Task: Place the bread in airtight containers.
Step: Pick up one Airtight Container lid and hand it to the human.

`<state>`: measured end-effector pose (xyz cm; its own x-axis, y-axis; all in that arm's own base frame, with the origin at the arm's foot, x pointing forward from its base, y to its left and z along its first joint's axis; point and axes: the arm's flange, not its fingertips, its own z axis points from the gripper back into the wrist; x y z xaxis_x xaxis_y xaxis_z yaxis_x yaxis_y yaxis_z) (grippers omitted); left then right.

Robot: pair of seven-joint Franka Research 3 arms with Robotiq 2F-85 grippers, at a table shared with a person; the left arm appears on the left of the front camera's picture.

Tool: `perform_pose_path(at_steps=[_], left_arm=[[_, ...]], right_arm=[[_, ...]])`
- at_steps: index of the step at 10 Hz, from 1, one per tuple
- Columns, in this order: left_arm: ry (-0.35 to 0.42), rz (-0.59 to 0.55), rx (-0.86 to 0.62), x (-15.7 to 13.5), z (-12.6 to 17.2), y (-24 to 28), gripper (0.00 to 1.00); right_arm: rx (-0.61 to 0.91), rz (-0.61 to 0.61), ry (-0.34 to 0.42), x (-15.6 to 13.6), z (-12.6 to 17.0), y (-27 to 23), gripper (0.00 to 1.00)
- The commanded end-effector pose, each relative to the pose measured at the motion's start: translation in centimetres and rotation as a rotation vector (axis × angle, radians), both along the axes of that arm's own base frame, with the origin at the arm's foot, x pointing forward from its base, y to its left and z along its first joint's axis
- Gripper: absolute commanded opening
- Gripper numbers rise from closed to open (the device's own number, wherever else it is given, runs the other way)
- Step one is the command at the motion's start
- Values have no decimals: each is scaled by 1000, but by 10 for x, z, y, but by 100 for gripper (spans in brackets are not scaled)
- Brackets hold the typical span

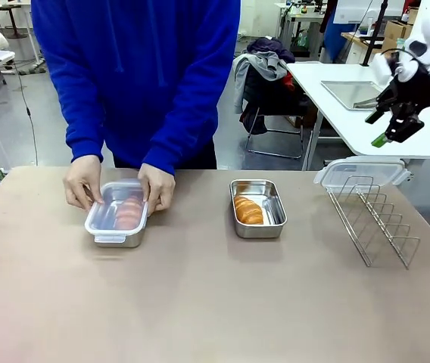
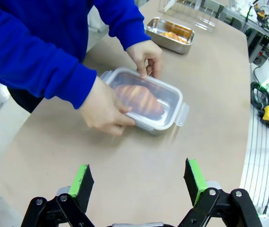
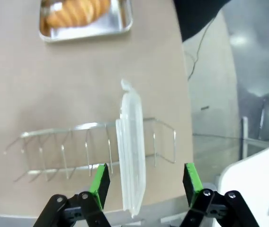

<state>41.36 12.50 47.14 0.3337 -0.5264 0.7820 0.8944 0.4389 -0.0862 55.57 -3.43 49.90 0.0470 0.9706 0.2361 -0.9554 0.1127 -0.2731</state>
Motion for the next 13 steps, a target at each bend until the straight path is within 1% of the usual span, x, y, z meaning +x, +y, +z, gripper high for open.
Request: perform_pose_path(at_steps=[1,3,4,8,9,10,11,12,13], left_arm=[[-14,-17,-1,-1,1,0,100],[-14,-17,-1,-1,1,0,100],[-14,-17,-1,-1,1,0,100],[-14,-17,-1,-1,1,0,100],[-14,-17,-1,-1,1,0,100],[-14,-17,-1,-1,1,0,100],[-14,-17,-1,-1,1,0,100],[-14,-17,-1,-1,1,0,100],[-14,-17,-1,-1,1,0,100]], right_arm=[[-101,-2,49,12,-4,7,82],[-143,15,55,17,-17,7,82],[-137,25,72,19,-27,6,82],[-142,34,78,19,-55,11,82],[-151,35,69,18,-59,13,82],[-164,26,48,19,-63,13,56],[-160,27,39,17,-64,13,24],[-173,24,25,16,-63,13,0],[-179,18,23,14,-64,13,0]])
